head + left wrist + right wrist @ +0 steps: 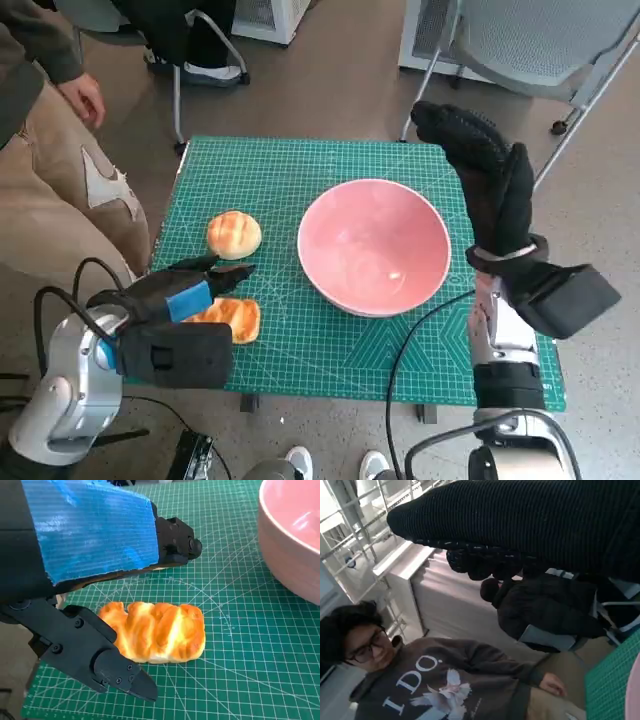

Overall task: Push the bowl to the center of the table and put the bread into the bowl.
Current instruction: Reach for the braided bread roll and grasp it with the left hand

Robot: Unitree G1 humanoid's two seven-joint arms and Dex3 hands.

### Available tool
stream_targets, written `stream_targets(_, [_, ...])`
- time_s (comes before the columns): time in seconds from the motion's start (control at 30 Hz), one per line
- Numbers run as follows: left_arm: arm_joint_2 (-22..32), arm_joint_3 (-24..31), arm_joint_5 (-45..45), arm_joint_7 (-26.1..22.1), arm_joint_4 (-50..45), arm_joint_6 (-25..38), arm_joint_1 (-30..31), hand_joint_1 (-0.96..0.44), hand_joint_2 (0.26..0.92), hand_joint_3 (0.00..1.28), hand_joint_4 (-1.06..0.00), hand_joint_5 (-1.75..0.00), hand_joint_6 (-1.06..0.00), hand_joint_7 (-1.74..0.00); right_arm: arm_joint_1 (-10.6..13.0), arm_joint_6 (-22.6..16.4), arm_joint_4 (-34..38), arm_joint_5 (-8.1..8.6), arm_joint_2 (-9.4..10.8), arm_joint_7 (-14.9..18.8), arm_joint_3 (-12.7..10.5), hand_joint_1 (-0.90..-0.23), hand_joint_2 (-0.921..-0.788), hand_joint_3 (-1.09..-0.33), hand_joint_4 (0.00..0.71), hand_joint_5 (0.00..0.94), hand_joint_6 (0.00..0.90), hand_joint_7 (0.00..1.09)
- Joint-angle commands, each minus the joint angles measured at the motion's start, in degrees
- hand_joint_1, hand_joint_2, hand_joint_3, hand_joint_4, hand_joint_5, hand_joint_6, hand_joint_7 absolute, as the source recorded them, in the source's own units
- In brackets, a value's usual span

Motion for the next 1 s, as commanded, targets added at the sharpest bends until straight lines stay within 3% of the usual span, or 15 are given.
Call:
stream_targets(0.03, [-1.2,-1.1,1.6,0.8,1.6,0.3,-1.2,-0.30,0.692,0.01,-0.10,-0.01,-0.22,-0.01,1.8,1.0,-0.1,0.13,-0.2,0.7,-0.1,-0.697,-0.921,-0.823,0.160,0.000,0.025,0.45])
stream_targets(0.17, [-1.8,-1.7,2.4,1.6,3.0,0.1,-1.5,-0.28,0.694,0.01,-0.12,-0.02,-0.23,-0.01,1.8,1.1,-0.2,0.27,-0.2,0.8,-0.1,-0.698,-0.921,-0.823,0.160,0.001,0.023,0.46])
stream_targets(0.43, [-2.9,-3.0,5.0,3.6,6.3,-0.4,-2.0,-0.17,0.696,0.01,-0.22,-0.03,-0.35,-0.05,1.9,1.5,-0.9,0.47,-0.3,1.1,-0.2,-0.696,-0.921,-0.821,0.160,0.000,0.018,0.47])
stream_targets(0.57, [-3.1,-3.3,6.0,3.9,7.1,-0.2,-2.0,-0.09,0.706,0.01,-0.34,-0.06,-0.45,-0.09,2.0,1.6,-1.3,0.41,-0.4,1.0,-0.2,-0.696,-0.921,-0.821,0.160,0.000,0.015,0.47])
stream_targets(0.6, [-3.1,-3.4,6.3,4.0,7.2,-0.2,-2.0,-0.06,0.715,0.01,-0.46,-0.12,-0.50,-0.12,2.0,1.6,-1.3,0.40,-0.4,1.0,-0.3,-0.697,-0.921,-0.821,0.159,0.000,0.015,0.47])
stream_targets(0.63, [-3.1,-3.5,6.6,4.2,7.3,-0.2,-1.9,-0.05,0.718,0.02,-0.50,-0.14,-0.52,-0.13,2.0,1.6,-1.4,0.40,-0.4,1.0,-0.3,-0.697,-0.921,-0.821,0.159,0.000,0.014,0.47])
stream_targets(0.67, [-3.0,-3.5,6.8,4.3,7.3,-0.3,-1.8,-0.02,0.728,0.02,-0.60,-0.33,-0.56,-0.18,2.0,1.7,-1.5,0.40,-0.4,1.0,-0.3,-0.698,-0.921,-0.821,0.159,0.000,0.014,0.47])
stream_targets(0.7, [-3.0,-3.6,7.0,4.6,7.5,-0.4,-1.6,-0.01,0.733,0.01,-0.62,-0.42,-0.57,-0.22,2.0,1.6,-1.6,0.36,-0.4,1.0,-0.3,-0.698,-0.921,-0.821,0.159,0.000,0.013,0.47])
stream_targets(0.73, [-3.1,-3.6,7.2,4.8,7.7,-0.6,-1.6,0.14,0.785,0.01,-0.71,-0.65,-0.60,-0.37,2.0,1.6,-1.5,0.34,-0.4,1.0,-0.3,-0.700,-0.921,-0.821,0.159,0.000,0.013,0.48])
stream_targets(0.77, [-3.1,-3.6,7.4,5.1,8.0,-0.9,-1.5,0.19,0.803,0.01,-0.74,-0.73,-0.59,-0.46,2.0,1.6,-1.5,0.32,-0.5,1.0,-0.3,-0.700,-0.921,-0.821,0.159,0.000,0.012,0.48])
stream_targets(0.8, [-3.1,-3.6,7.5,5.3,8.2,-1.1,-1.4,0.12,0.826,0.03,-0.77,-0.88,-0.63,-0.63,2.0,1.5,-1.5,0.31,-0.5,1.0,-0.4,-0.700,-0.921,-0.821,0.160,0.000,0.012,0.48])
stream_targets(0.87, [-3.1,-3.6,7.5,5.7,8.7,-1.7,-1.2,0.05,0.844,0.07,-0.80,-1.05,-0.70,-0.79,2.0,1.5,-1.5,0.25,-0.5,0.9,-0.4,-0.699,-0.921,-0.821,0.160,0.000,0.010,0.48])
stream_targets(0.9, [-3.1,-3.6,7.3,5.8,9.1,-2.1,-1.2,0.04,0.845,0.07,-0.80,-1.08,-0.71,-0.80,1.8,1.4,-1.4,0.19,-0.5,0.9,-0.4,-0.699,-0.921,-0.821,0.160,0.000,0.010,0.48])
stream_targets(1.0, [-3.2,-3.8,7.0,5.7,10.0,-2.9,-1.5,0.02,0.744,0.28,-0.80,-1.17,-0.75,-0.88,1.6,1.3,-1.1,0.11,-0.5,0.9,-0.5,-0.699,-0.921,-0.821,0.161,0.001,0.008,0.48])
